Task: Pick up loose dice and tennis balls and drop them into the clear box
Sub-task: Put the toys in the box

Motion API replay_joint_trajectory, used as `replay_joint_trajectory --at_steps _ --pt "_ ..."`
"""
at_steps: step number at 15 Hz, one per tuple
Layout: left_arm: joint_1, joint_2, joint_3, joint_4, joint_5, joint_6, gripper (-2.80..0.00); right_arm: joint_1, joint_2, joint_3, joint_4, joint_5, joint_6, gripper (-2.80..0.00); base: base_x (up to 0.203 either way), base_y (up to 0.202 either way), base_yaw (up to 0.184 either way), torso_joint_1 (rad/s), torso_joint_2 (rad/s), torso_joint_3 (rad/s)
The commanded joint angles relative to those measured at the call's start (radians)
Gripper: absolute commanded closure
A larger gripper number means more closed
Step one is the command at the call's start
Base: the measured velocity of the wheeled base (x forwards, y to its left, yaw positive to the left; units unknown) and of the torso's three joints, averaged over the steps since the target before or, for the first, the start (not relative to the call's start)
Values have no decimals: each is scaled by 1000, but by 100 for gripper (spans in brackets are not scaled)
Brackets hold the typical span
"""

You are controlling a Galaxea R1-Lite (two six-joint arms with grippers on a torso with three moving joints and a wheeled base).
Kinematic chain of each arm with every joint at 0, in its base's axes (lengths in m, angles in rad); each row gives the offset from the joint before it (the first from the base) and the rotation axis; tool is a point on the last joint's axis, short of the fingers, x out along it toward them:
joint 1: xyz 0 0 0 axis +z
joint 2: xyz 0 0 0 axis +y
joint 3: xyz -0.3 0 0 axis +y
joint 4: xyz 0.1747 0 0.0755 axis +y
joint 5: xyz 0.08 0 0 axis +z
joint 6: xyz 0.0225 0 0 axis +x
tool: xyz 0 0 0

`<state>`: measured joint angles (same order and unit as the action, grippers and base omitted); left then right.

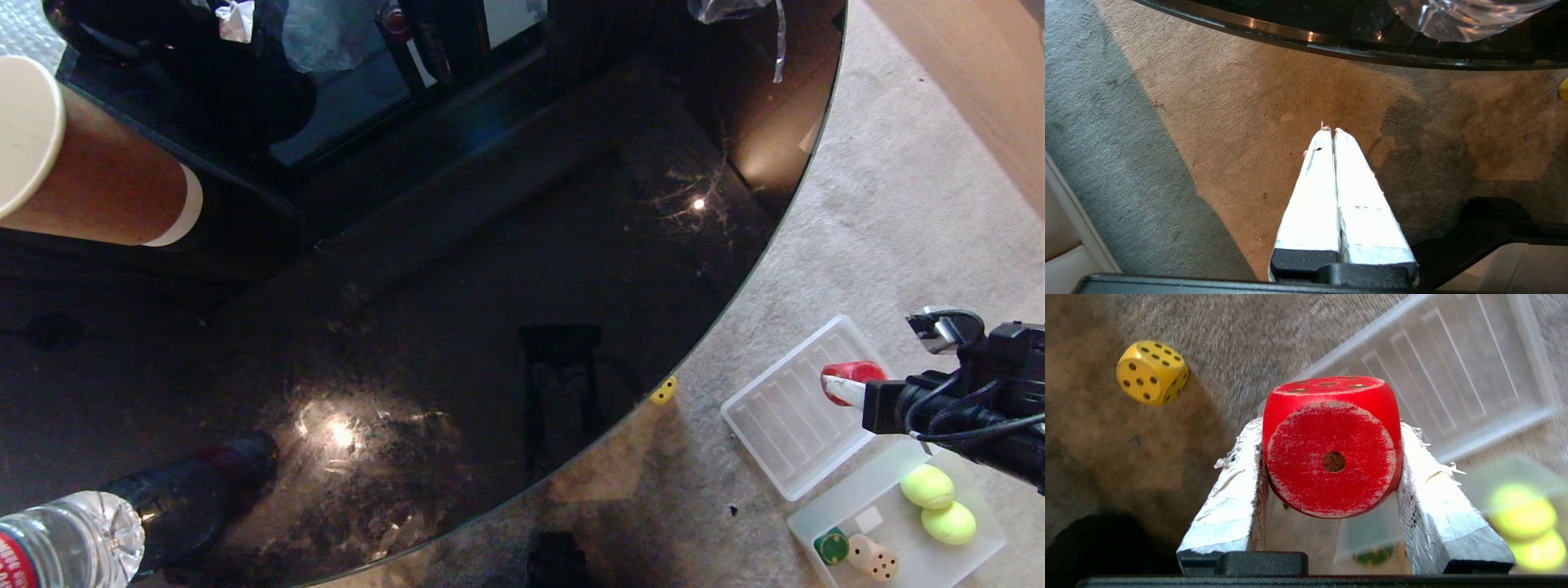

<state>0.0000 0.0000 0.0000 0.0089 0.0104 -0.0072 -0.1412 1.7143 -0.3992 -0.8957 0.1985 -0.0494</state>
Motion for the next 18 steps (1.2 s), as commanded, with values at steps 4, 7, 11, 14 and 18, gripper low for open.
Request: replay_joint_trajectory --at_steps 4,7,11,14,18 --pt "0 0 0 0 0 0 0 -30 -521 20 471 -4 14 0 0 0 0 0 0 0" --pt "0 0 0 0 0 0 0 -32 -1031 78 781 -22 19 0 0 0 0 0 0 0" --pt "0 0 2 0 0 0 0 13 -1408 250 1069 -119 14 0 0 0 0 0 0 0" --pt "0 0 0 0 0 0 0 34 -1437 292 1117 -148 -6 0 0 0 0 0 0 0" --pt "0 0 1 0 0 0 0 82 -1454 294 1120 -151 -20 0 0 0 0 0 0 0"
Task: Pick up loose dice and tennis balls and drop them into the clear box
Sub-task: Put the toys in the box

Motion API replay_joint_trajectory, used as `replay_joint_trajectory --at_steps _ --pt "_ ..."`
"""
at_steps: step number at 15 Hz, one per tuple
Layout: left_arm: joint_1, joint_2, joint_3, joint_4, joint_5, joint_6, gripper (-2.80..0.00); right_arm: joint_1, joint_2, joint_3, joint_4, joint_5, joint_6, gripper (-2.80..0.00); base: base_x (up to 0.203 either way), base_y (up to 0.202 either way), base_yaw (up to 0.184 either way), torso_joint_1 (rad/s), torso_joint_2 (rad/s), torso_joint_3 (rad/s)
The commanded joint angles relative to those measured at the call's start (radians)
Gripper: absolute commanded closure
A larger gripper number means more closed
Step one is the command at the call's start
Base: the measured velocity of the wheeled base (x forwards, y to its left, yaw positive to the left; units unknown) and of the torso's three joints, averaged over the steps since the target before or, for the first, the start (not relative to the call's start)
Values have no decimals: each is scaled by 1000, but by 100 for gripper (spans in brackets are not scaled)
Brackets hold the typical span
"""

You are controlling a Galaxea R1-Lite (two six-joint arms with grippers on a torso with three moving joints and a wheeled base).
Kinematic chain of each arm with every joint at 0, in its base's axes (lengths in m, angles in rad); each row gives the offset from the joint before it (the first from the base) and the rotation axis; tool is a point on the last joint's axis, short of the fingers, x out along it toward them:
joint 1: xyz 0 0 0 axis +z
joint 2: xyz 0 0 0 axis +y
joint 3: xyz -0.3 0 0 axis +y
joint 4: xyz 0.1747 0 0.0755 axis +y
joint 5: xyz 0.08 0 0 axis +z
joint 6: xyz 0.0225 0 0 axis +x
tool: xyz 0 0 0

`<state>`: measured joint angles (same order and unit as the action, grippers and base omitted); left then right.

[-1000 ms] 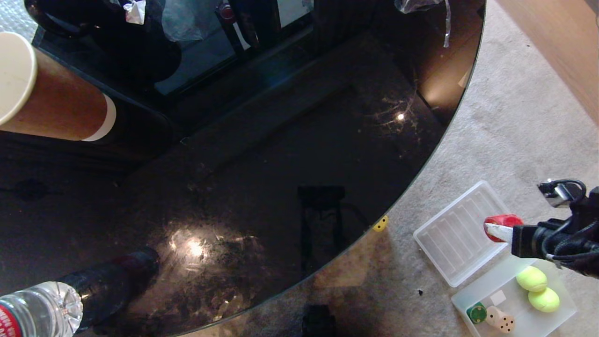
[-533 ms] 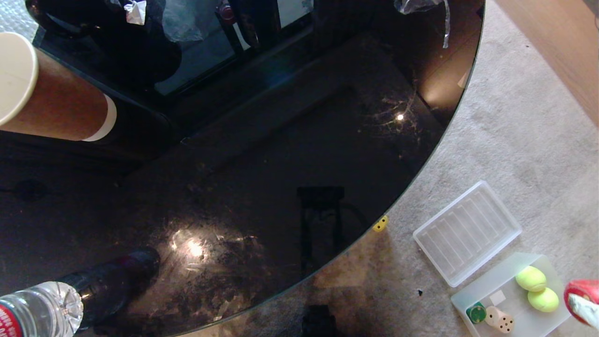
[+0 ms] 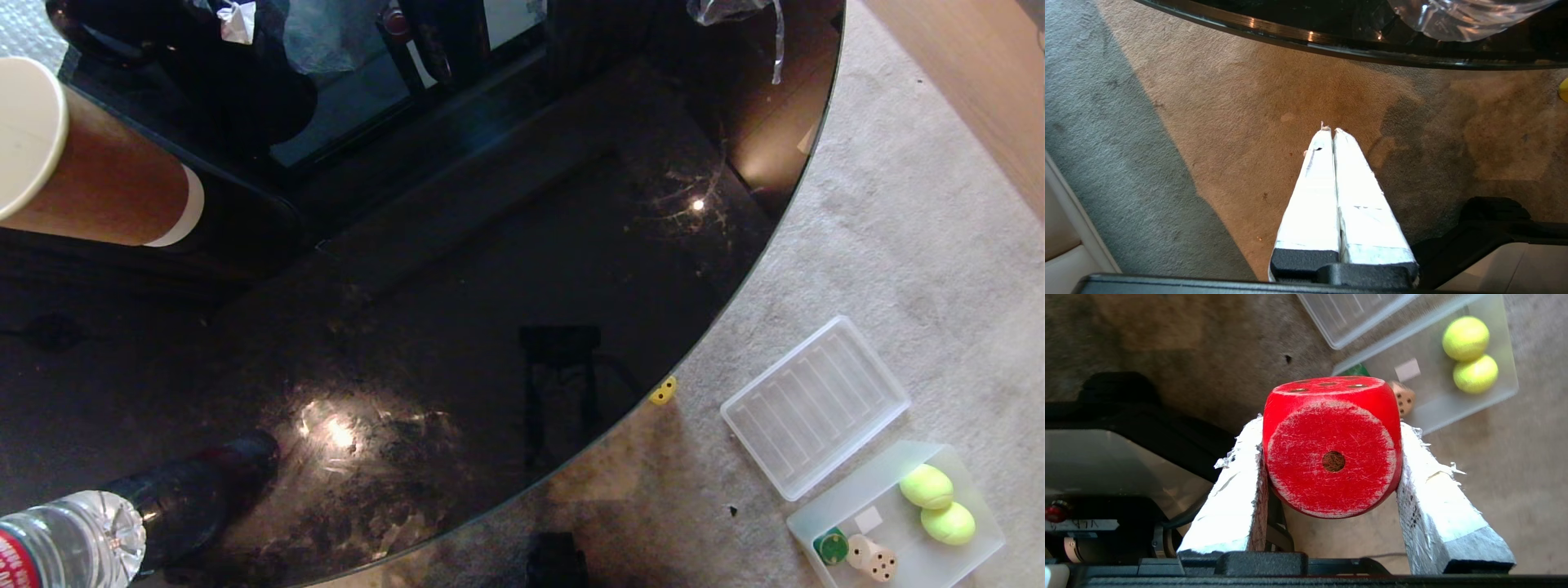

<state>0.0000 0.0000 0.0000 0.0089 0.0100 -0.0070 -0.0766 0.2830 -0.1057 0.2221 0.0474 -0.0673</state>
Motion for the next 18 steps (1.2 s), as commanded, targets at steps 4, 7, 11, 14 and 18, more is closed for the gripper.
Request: replay_joint_trajectory --at_steps 4,7,11,14,18 --pt "0 0 0 0 1 -1 0 49 -92 39 -41 -40 3 0 0 0 0 0 0 0" --pt "0 0 1 0 1 -1 0 71 -191 40 -45 -38 -4 0 0 0 0 0 0 0" --pt "0 0 0 0 1 -1 0 74 -285 41 -46 -40 7 0 0 0 0 0 0 0" --pt "0 0 0 0 1 -1 0 74 -283 41 -49 -43 14 0 0 0 0 0 0 0" --pt "0 0 0 0 1 -1 0 74 -283 41 -49 -43 14 0 0 0 0 0 0 0"
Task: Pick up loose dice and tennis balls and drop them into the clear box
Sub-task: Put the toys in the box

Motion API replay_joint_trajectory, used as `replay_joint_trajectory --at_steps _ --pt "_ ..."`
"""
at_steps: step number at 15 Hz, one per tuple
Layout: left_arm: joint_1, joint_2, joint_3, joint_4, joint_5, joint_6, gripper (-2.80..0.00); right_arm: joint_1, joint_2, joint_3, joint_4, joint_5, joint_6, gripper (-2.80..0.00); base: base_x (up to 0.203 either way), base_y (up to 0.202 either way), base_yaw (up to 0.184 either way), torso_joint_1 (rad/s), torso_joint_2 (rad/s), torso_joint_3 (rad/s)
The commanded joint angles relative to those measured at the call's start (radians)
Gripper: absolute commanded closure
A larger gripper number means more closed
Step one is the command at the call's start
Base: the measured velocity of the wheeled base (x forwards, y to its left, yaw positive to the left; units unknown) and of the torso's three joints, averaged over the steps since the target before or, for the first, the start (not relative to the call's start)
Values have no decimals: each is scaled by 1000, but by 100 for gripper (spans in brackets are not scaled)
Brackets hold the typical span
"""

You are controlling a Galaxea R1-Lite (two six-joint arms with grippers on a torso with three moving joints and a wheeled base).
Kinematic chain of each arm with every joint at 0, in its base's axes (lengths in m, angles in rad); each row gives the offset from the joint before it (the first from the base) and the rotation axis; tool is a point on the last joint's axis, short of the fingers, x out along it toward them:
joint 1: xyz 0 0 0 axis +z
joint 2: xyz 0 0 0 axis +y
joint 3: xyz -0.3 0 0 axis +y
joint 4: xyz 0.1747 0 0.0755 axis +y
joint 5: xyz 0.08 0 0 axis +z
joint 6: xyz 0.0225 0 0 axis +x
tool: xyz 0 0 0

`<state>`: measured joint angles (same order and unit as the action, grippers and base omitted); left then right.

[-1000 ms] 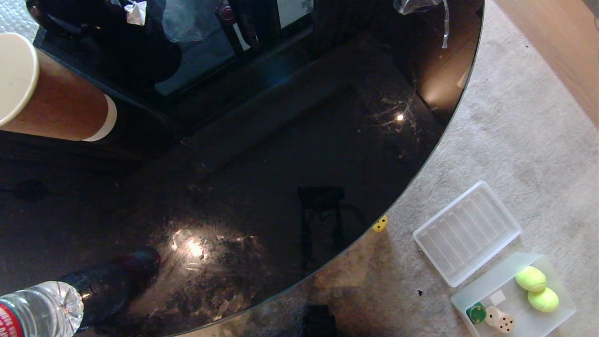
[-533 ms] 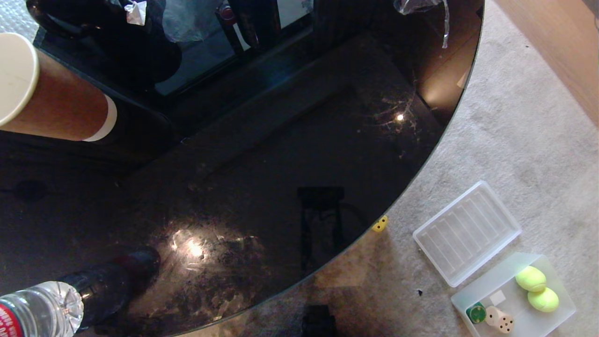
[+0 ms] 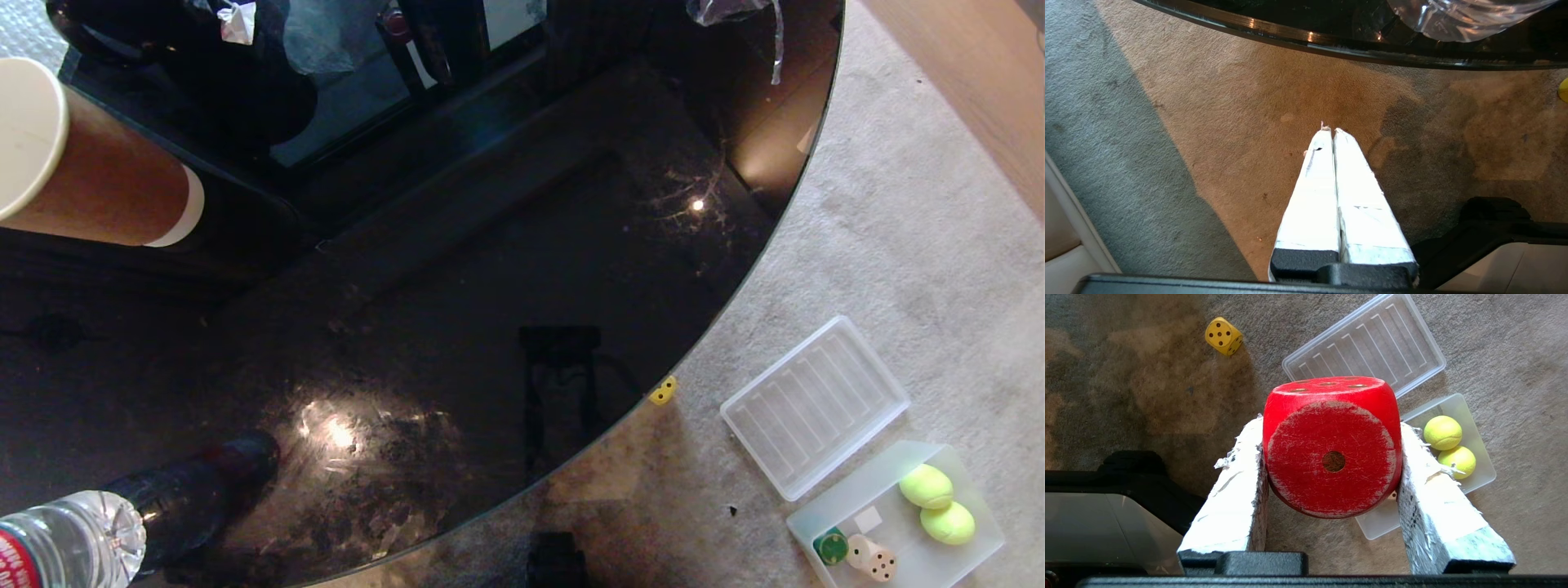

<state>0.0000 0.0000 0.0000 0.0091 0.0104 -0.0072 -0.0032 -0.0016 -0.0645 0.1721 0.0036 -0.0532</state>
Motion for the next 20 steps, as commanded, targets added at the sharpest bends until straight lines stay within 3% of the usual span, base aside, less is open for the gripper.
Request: replay_joint_trajectory --at_steps 1,12,20 --pt "0 0 0 0 0 0 0 0 2 0 1 1 0 0 0 0 0 0 0 0" --pt "0 2 0 0 0 0 0 0 2 0 3 3 0 0 -5 0 0 0 0 0" --pt "0 1 0 0 0 0 0 0 1 0 3 1 0 0 -157 0 -1 1 2 2"
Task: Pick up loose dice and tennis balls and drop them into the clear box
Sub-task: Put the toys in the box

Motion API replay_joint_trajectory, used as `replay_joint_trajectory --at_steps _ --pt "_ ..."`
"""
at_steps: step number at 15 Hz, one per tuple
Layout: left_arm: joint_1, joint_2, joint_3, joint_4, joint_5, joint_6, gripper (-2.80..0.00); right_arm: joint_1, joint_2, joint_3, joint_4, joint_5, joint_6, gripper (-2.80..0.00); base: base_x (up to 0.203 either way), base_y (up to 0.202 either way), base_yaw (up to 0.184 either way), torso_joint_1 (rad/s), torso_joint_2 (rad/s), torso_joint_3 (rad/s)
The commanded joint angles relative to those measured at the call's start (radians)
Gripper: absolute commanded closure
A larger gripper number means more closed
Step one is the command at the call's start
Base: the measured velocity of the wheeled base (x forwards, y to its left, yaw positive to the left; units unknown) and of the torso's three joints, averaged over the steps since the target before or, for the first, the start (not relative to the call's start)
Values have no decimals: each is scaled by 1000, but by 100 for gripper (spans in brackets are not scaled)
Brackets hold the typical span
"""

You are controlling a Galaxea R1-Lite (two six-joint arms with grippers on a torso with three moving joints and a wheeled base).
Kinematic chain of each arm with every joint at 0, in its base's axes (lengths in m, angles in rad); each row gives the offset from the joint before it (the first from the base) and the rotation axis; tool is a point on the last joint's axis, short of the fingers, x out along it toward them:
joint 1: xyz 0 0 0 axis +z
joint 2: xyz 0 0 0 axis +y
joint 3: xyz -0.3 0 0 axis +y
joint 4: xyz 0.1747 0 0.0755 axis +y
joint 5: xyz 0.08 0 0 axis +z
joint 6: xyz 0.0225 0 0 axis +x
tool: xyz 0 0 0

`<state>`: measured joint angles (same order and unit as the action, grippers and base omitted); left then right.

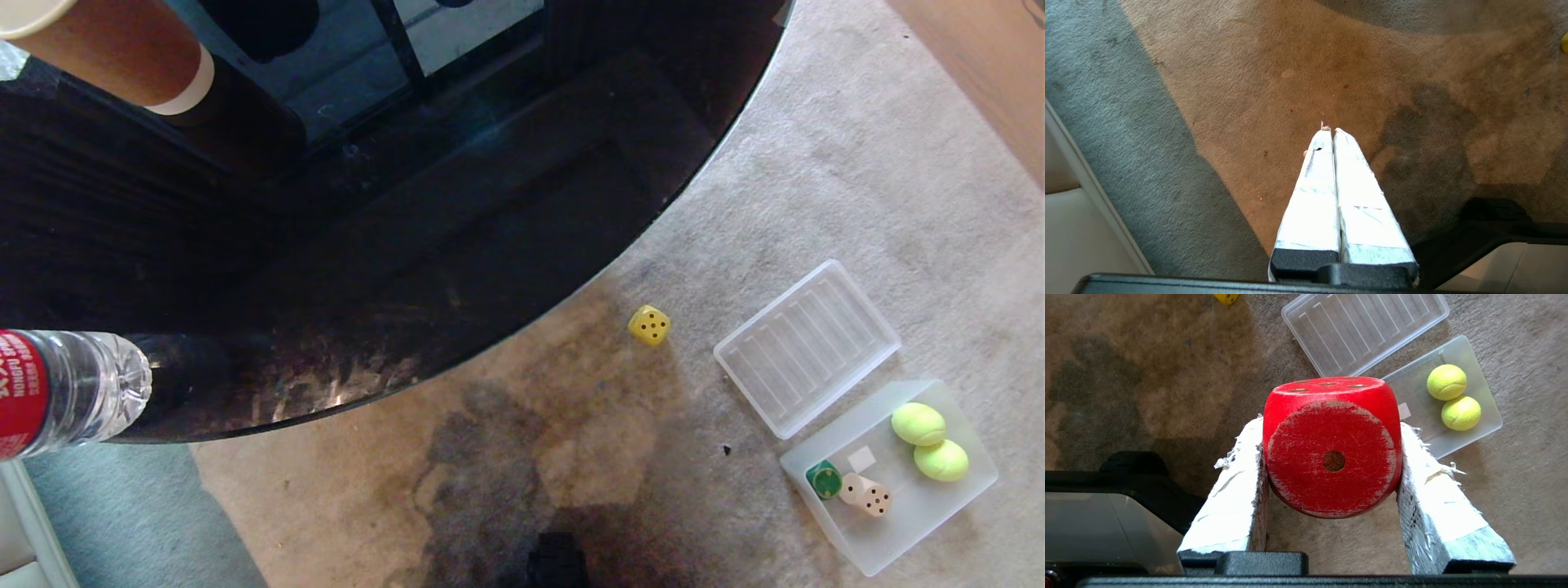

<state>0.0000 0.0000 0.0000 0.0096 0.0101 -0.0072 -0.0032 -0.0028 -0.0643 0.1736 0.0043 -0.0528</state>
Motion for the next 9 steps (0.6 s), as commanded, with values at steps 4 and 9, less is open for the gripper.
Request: replay_joint_trajectory --at_steps 4,9 --pt "0 0 1 0 1 0 0 0 1 1 0 -4 1 0 0 0 0 0 0 0" --pt "0 0 1 0 1 0 0 0 2 1 -2 -1 1 0 0 0 0 0 0 0"
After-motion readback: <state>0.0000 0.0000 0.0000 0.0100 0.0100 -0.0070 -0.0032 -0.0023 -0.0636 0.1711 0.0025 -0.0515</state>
